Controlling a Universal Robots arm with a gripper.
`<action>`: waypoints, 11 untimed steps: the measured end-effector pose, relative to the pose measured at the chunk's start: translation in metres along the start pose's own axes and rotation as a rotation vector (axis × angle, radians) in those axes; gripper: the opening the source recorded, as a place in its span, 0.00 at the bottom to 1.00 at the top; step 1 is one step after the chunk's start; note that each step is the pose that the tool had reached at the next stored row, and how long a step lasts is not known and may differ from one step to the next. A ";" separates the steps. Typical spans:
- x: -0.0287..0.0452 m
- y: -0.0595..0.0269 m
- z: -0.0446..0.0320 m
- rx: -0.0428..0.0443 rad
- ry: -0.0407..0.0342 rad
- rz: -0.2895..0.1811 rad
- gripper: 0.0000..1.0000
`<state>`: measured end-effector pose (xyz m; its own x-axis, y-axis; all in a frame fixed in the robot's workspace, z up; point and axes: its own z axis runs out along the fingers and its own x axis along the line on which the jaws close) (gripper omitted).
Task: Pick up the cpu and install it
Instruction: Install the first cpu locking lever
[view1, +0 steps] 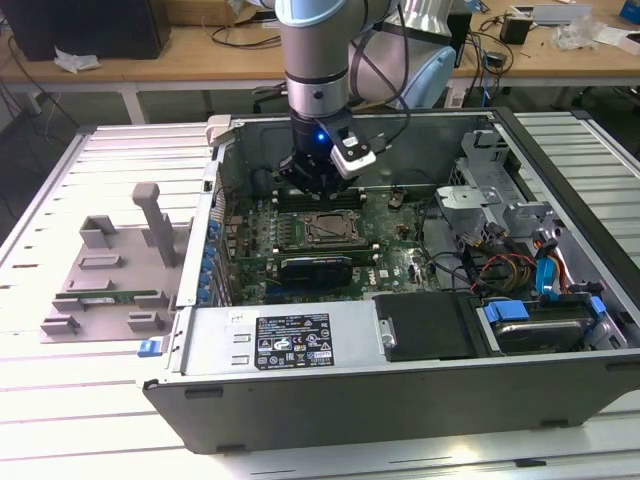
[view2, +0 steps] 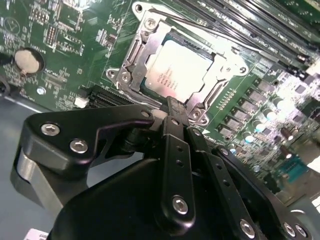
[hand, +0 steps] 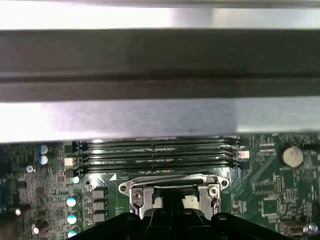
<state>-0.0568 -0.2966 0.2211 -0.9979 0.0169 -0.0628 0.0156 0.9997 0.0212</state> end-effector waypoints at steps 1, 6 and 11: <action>0.0000 -0.0004 0.0001 -0.0005 0.0005 -0.007 0.11; -0.0002 -0.0113 0.0001 -0.0016 0.0017 -0.029 0.11; -0.0006 -0.0362 -0.0003 -0.0017 0.0021 -0.032 0.11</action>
<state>-0.0567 -0.3328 0.2207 -0.9980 -0.0148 -0.0613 -0.0161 0.9997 0.0209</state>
